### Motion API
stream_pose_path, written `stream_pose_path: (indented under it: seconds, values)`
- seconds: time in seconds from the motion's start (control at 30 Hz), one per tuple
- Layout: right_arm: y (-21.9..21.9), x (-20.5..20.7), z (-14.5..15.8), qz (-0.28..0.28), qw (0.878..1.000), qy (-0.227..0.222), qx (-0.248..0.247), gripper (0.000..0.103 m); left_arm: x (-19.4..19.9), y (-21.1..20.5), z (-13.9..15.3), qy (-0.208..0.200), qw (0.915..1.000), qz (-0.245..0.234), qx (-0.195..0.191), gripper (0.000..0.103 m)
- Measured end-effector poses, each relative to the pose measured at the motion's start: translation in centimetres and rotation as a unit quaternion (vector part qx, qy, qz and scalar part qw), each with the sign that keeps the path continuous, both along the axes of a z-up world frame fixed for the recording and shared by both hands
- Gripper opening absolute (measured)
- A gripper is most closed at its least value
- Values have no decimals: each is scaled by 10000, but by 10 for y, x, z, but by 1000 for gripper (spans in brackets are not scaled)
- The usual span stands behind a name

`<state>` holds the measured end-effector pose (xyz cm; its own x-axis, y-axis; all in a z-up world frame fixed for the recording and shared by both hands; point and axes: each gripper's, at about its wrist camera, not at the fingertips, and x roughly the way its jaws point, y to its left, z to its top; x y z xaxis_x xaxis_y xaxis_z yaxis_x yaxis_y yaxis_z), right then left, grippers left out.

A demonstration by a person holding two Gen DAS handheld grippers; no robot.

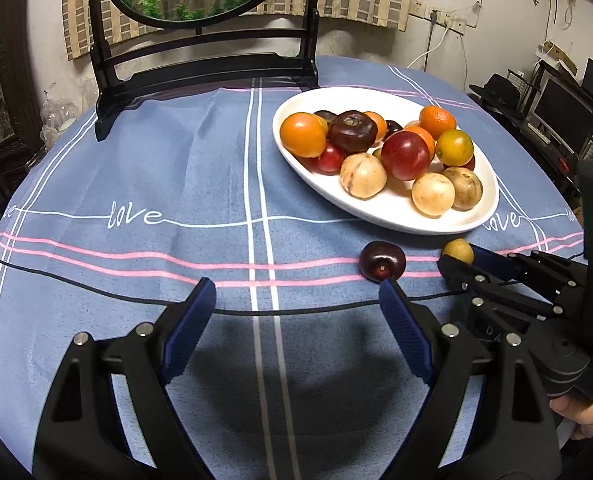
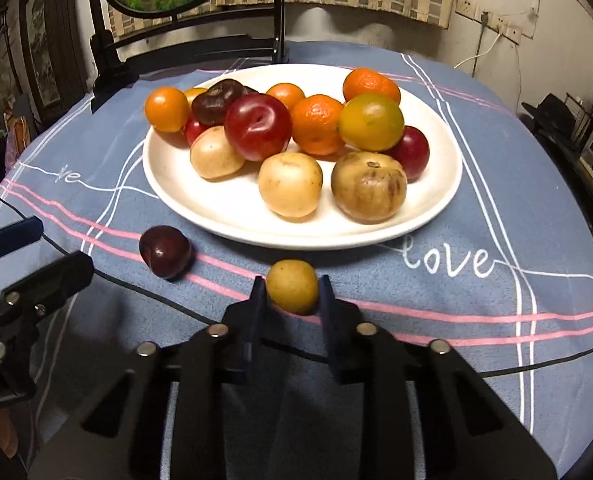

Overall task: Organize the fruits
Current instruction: 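Grasp a dark plum with the left tool while the right tool grasps a small yellow fruit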

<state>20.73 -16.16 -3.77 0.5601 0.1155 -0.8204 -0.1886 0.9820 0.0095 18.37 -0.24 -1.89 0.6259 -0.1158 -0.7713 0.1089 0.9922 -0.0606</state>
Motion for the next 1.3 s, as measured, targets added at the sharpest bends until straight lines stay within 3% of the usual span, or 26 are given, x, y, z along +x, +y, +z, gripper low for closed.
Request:
stream_pose_path:
  seconds: [0.43, 0.8, 0.9, 1.0, 1.1, 1.17, 1.3]
  values:
    - [-43, -32, 16, -153, 9973, -118, 712, 26, 2, -18, -11, 357, 9993, -112, -13, 85]
    - [-57, -40, 30, -147, 9919, -281, 1234, 26, 25, -55, -14, 316, 9987, -245, 324, 83]
    - [-56, -40, 29, -123, 9915, -271, 1263, 26, 30, -55, -15, 326, 9987, -251, 298, 74]
    - [-56, -40, 29, -86, 9917, -254, 1260, 26, 34, -54, -21, 423, 9985, -281, 219, 49]
    - [-55, -40, 28, -69, 9919, -247, 1247, 26, 30, -61, -22, 338, 9981, -456, 254, 33]
    - [-55, -39, 27, -63, 9922, -224, 1227, 26, 26, -67, -22, 259, 9973, -525, 438, 33]
    - [-53, -39, 26, -43, 9928, -209, 1182, 26, 24, -61, -21, 315, 9978, -511, 297, 33]
